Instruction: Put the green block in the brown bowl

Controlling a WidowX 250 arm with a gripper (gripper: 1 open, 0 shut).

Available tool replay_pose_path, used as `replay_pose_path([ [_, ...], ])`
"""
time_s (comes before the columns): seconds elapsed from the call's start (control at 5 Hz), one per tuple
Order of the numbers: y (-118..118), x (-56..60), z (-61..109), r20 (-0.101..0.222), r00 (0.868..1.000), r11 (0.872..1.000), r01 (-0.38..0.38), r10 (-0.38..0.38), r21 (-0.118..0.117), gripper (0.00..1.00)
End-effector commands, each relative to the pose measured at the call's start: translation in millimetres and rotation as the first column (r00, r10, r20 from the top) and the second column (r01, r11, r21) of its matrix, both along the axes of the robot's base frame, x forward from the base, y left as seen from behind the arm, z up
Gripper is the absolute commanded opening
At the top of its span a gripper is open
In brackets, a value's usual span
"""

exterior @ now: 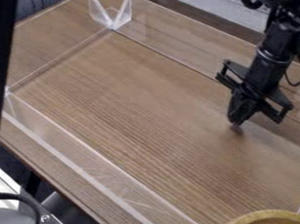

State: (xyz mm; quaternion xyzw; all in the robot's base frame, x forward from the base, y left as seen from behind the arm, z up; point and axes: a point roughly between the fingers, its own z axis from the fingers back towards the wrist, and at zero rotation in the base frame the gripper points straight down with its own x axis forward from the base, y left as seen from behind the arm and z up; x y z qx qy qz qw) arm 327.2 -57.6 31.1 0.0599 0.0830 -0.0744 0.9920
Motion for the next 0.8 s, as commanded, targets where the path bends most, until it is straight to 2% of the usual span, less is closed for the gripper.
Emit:
replay_pose_path([
  [0.0, 4.4, 19.6, 19.0, 0.104, 0.995, 1.0, 0.006, -0.004, -0.024, 1.0],
  [0.2, 9.5, 24.4, 19.8, 0.136, 0.991, 0.999, 0.013, -0.008, -0.037, 0.0],
  [0.4, 15.0, 27.1, 22.2, 0.162, 0.987, 0.999, -0.012, 0.019, -0.046, 0.0],
  [0.6, 32.5, 23.5, 28.2, 0.169, 0.985, 0.997, -0.018, 0.03, -0.07, 0.0],
])
